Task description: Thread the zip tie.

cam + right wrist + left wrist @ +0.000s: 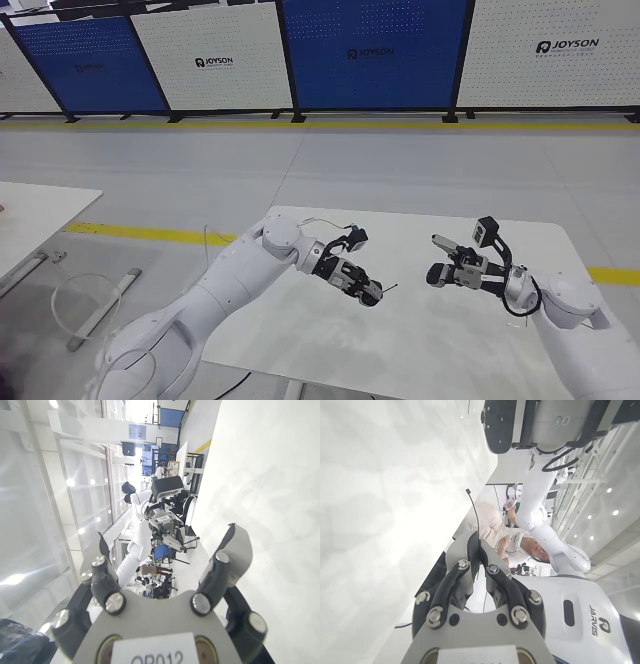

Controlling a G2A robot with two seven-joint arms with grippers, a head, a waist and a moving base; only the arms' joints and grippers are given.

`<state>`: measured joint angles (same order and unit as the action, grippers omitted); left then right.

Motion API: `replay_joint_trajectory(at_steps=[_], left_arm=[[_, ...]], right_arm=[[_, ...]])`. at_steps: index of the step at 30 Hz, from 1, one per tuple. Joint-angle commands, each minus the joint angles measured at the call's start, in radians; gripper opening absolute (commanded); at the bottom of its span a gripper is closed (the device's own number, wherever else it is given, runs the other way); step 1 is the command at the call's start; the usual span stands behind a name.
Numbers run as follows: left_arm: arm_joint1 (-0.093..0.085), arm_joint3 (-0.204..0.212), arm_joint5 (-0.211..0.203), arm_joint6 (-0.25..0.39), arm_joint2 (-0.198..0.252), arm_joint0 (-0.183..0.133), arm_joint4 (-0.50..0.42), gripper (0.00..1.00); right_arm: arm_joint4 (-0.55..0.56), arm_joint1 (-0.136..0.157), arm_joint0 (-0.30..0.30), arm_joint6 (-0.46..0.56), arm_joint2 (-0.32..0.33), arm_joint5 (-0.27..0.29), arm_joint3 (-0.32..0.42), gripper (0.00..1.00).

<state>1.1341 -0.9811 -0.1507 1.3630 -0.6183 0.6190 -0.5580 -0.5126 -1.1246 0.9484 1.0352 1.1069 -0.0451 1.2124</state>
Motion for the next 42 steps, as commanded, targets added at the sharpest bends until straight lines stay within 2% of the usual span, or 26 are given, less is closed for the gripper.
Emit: replay_joint_trajectory(at_steps=[1, 6, 8, 11, 14, 17, 19, 21, 32, 34, 37, 39, 42], left_arm=[[0.0, 0.0, 0.0, 0.0, 0.0, 0.0, 0.0, 0.0], [0.0, -0.009, 0.004, -0.007, 0.002, 0.008, -0.001, 0.0], [-0.001, -0.02, 0.025, 0.027, 0.007, 0.005, -0.014, 0.0], [-0.008, -0.036, 0.043, 0.027, 0.058, -0.027, -0.041, 0.0], [-0.014, -0.023, 0.05, 0.027, 0.141, -0.096, -0.053, 0.0], [-0.009, -0.004, 0.067, 0.027, 0.24, -0.179, -0.092, 0.0], [0.001, 0.041, 0.076, 0.027, 0.3, -0.235, -0.131, 0.0], [0.011, 0.078, 0.068, 0.027, 0.334, -0.262, -0.156, 0.0], [0.011, 0.078, 0.068, 0.027, 0.334, -0.262, -0.156, 0.0], [0.009, 0.056, 0.047, 0.004, 0.326, -0.248, -0.16, 0.0], [-0.005, 0.01, 0.002, 0.027, 0.316, -0.237, -0.177, 0.0], [-0.021, -0.033, -0.021, 0.027, 0.332, -0.242, -0.194, 0.0], [-0.044, -0.067, -0.041, 0.027, 0.363, -0.263, -0.213, 0.0]], right_arm=[[0.0, 0.0, 0.0, 0.0, 0.0, 0.0, 0.0, 1.0], [0.0, 0.0, 0.0, 0.0, 0.0, 0.0, 0.0, 1.0], [0.0, 0.0, 0.0, 0.0, 0.0, 0.0, 0.0, 1.0], [0.0, 0.0, 0.0, 0.0, 0.0, 0.0, 0.0, 1.0], [0.0, 0.0, 0.0, 0.0, 0.0, 0.0, 0.0, 1.0], [0.0, 0.0, 0.0, 0.0, 0.0, 0.0, 0.0, 1.0], [0.0, 0.0, 0.0, 0.0, 0.0, 0.0, 0.0, 1.0], [0.0, 0.0, 0.0, 0.0, 0.0, 0.0, 0.0, 1.0], [0.0, 0.0, 0.0, 0.0, 0.0, 0.0, 0.0, 1.0], [0.002, -0.001, 0.007, -0.005, -0.005, 0.0, 0.014, 1.0], [0.025, -0.002, -0.001, 0.026, -0.019, 0.017, 0.036, 1.0], [0.025, -0.006, -0.021, 0.087, -0.039, 0.034, 0.029, 1.0], [0.013, -0.013, -0.055, 0.142, -0.062, 0.059, -0.014, 1.0]])
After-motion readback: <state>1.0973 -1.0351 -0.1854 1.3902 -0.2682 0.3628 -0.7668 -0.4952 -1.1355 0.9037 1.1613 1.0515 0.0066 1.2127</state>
